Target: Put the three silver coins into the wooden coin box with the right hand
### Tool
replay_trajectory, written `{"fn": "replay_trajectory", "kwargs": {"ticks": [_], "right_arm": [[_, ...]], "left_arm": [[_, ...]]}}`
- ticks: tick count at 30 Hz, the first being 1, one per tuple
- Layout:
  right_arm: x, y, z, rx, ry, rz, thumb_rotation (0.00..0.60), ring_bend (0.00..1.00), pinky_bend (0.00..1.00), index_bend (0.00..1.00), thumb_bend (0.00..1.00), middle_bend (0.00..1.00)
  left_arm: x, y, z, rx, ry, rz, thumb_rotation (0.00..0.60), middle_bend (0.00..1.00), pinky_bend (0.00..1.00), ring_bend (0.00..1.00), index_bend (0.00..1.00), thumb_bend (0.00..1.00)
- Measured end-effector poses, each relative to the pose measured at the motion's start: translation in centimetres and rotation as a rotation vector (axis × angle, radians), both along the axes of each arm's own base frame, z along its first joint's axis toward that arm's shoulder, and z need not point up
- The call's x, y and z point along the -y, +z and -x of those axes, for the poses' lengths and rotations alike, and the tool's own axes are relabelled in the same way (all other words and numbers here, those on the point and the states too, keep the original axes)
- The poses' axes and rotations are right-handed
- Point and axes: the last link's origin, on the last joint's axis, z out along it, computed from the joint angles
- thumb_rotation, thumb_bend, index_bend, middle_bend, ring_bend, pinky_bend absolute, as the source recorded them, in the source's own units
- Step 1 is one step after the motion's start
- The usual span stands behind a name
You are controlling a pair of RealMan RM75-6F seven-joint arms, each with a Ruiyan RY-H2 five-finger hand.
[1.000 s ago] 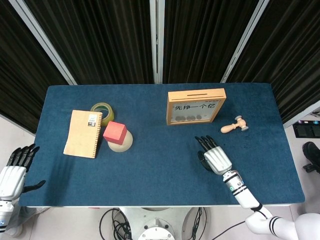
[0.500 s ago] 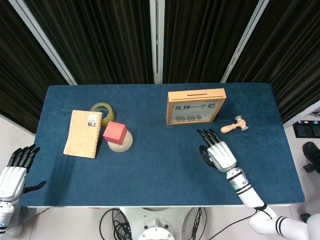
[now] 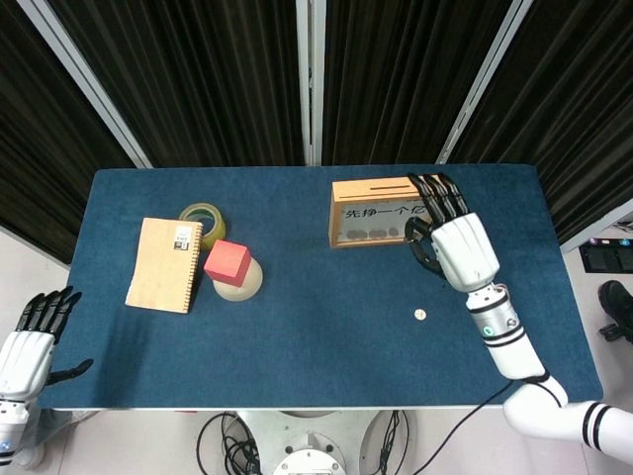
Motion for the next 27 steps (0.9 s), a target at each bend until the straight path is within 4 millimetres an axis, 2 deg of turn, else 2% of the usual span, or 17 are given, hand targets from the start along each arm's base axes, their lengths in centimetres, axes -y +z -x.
{"fn": "replay_trajectory", "kwargs": {"ticks": [6,13,22,27], "right_arm": [[3.8,1.2,-2.1,0.022,-0.116,-0.022,0.600,0.00,0.00,0.73,0.43,0.03],[8.2,1.2,-4.2,-0.045,-0.263,-0.053,0.600,0.00,0.00,0.73,0.43,0.03],[11.3,-0.3,-6.3,-0.091,-0.403,-0.120,0.600,0.00,0.00,0.74,0.43,0.04],[11.8,-1.5,-6.7,-0.118,-0.444,-0.149,0.600,0.00,0.00,0.74,0.43,0.04]], "left_arm": [[0.1,0.0,-0.3,-0.001,-0.007,0.000,0.600,0.00,0.00,0.00,0.02,0.04],[0.2,0.0,-0.4,-0.003,-0.006,0.001,0.600,0.00,0.00,0.00,0.02,0.04],[0.3,0.0,-0.2,0.002,-0.001,-0.002,0.600,0.00,0.00,0.00,0.02,0.04],[0.4,0.1,-0.1,0.004,0.000,-0.003,0.600,0.00,0.00,0.00,0.02,0.04]]}}
